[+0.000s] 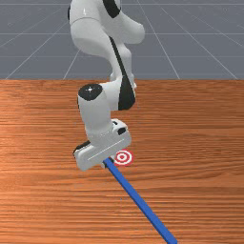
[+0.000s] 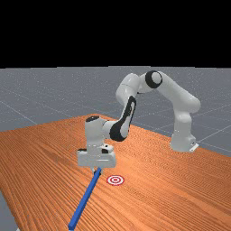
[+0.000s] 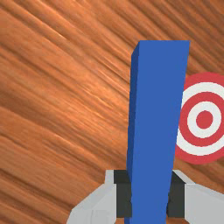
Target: Pull the pivot to the target area
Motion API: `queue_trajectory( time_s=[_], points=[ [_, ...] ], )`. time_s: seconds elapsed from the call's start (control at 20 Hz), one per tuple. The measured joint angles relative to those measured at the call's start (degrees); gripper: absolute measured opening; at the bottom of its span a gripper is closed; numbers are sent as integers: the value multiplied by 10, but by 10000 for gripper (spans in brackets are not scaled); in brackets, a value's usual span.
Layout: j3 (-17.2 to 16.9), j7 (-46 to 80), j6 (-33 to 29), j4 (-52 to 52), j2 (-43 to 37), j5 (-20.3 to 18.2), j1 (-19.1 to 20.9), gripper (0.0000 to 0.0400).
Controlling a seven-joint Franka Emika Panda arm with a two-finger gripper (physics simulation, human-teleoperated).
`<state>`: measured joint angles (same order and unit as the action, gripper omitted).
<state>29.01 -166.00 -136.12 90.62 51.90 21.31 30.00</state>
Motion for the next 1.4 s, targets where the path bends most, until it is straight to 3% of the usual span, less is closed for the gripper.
queue_trajectory(
  time_s=[0.1, 0.25, 0.6, 0.8, 0.9, 0.95, 1.0, 1.1, 1.25, 1.4],
  points=[
    [22, 0, -53, 133, -63, 11, 53, 98],
    [39, 0, -84, 217, -102, 16, 93, 95],
    [61, 0, -53, 206, -84, 50, 131, 96],
    [43, 0, -112, 232, -100, -11, 130, 95],
    [67, 0, -115, 236, -89, -29, 136, 97],
    [64, 6, -122, 242, -93, -25, 122, 96],
    [47, 2, -114, 240, -102, 8, 94, 100],
    [47, 17, -118, 244, -103, 8, 81, 95],
    [68, 22, -142, 279, -111, -16, 108, 97],
    [53, 61, -188, 354, -159, -6, 109, 96]
  ],
)
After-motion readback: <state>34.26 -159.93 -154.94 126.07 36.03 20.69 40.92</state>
